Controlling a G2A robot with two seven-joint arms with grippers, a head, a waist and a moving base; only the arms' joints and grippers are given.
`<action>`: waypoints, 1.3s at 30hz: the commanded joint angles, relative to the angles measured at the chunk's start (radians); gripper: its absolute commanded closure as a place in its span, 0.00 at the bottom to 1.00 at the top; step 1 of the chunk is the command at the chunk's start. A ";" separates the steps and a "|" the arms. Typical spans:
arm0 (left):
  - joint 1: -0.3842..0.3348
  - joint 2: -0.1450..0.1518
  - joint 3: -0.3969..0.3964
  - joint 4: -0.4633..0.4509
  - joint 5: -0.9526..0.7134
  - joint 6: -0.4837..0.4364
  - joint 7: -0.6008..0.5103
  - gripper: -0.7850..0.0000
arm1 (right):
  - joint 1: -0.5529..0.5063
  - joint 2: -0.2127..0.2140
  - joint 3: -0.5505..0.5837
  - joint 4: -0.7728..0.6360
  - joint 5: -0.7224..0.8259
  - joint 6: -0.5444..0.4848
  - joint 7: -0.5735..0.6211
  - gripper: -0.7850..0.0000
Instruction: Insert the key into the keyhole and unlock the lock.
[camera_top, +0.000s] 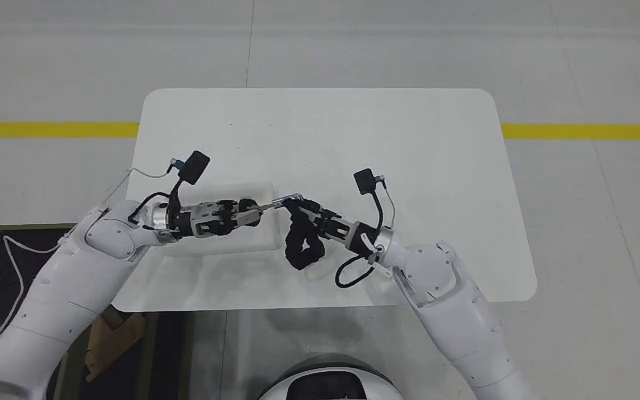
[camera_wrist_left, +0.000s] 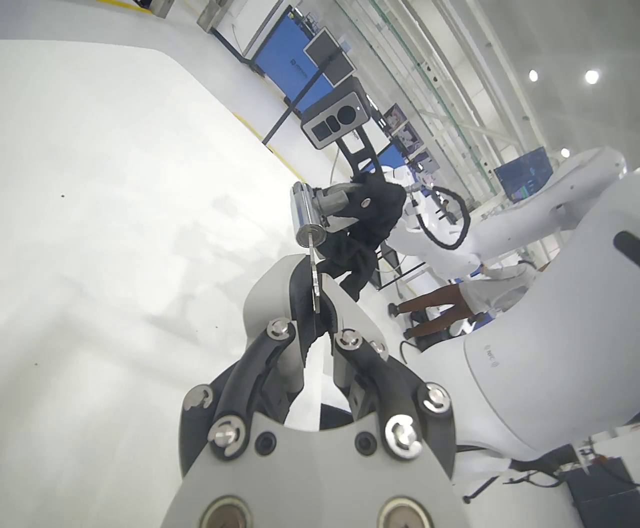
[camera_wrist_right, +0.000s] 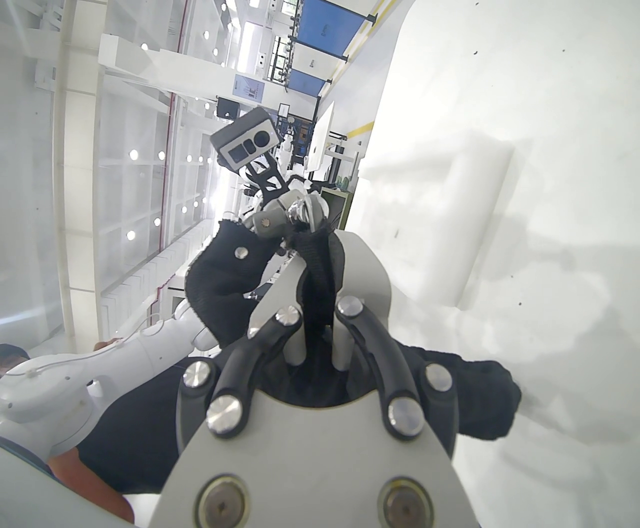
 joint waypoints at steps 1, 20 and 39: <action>0.019 -0.003 -0.036 -0.029 0.047 0.003 0.022 1.00 | 0.001 -0.001 0.001 0.001 0.000 0.003 0.002 1.00; 0.114 -0.019 -0.162 -0.123 0.386 0.008 0.228 1.00 | 0.011 -0.012 -0.001 -0.004 -0.013 0.024 0.010 1.00; 0.323 -0.077 -0.320 -0.300 1.543 0.201 1.091 1.00 | 0.022 -0.013 0.012 0.027 0.013 0.011 0.011 1.00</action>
